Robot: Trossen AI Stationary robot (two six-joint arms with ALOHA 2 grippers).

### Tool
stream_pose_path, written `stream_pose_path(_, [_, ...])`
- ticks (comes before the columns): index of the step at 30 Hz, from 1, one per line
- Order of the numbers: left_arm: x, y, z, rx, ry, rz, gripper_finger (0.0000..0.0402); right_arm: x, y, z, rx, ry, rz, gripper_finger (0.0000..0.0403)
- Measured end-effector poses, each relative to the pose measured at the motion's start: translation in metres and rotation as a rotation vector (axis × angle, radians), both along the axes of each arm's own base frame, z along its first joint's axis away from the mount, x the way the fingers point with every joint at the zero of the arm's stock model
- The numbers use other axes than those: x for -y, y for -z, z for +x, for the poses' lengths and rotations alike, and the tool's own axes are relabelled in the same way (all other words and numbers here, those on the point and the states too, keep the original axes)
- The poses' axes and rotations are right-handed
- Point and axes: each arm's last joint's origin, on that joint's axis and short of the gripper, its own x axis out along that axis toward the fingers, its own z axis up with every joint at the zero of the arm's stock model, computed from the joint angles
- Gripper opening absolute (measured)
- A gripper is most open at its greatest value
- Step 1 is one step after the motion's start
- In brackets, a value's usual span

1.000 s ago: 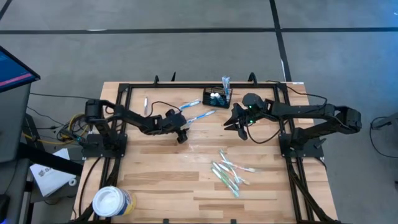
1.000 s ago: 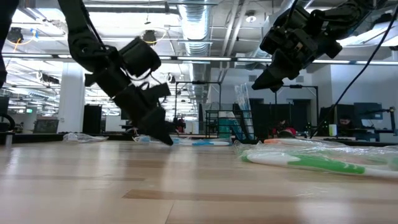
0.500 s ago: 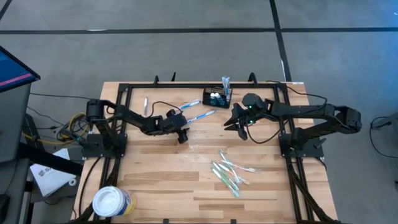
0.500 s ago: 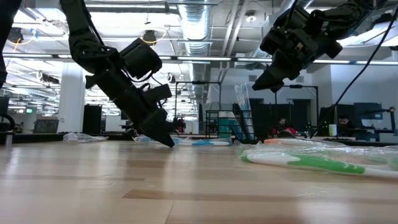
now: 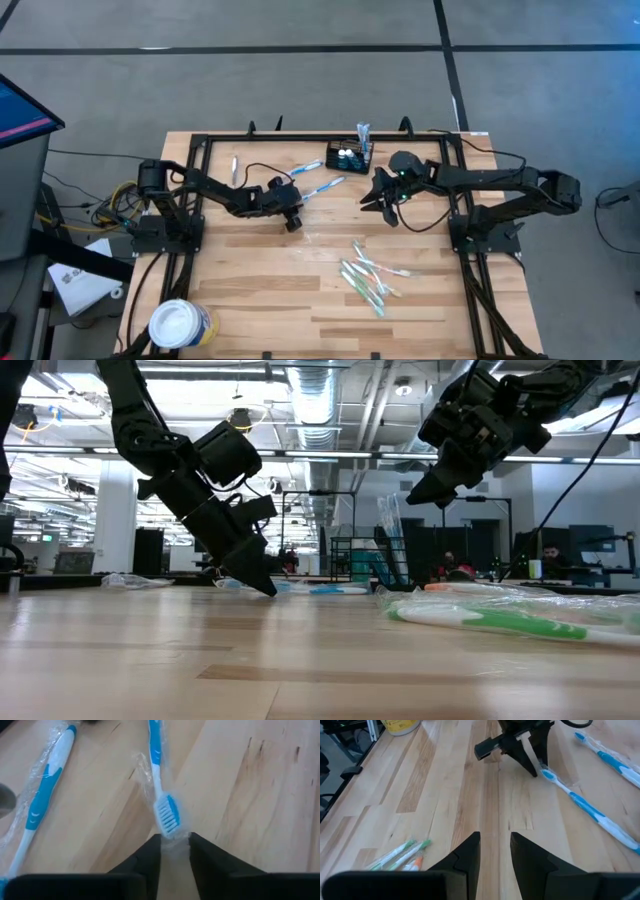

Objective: Pick & Place toothbrushing station
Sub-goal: Put the blue toothbrush into the mesh organizer

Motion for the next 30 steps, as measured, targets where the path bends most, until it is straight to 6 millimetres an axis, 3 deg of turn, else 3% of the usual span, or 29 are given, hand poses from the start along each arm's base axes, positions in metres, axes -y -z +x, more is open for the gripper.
stream_pose_path(6, [0.000, 0.001, 0.000, -0.006, 0.003, 0.000, 0.0012, -0.004, 0.000, 0.001, 0.001, -0.017, -0.002, 0.0098])
stream_pose_path(17, [0.007, -0.013, -0.009, -0.060, 0.008, 0.049, 0.0001, -0.003, -0.003, 0.003, 0.041, -0.028, -0.035, 0.0098])
stream_pose_path(30, [0.025, -0.080, -0.022, 0.099, 0.059, 0.170, 0.0000, -0.002, -0.006, 0.007, 0.089, -0.032, -0.062, 0.0098])
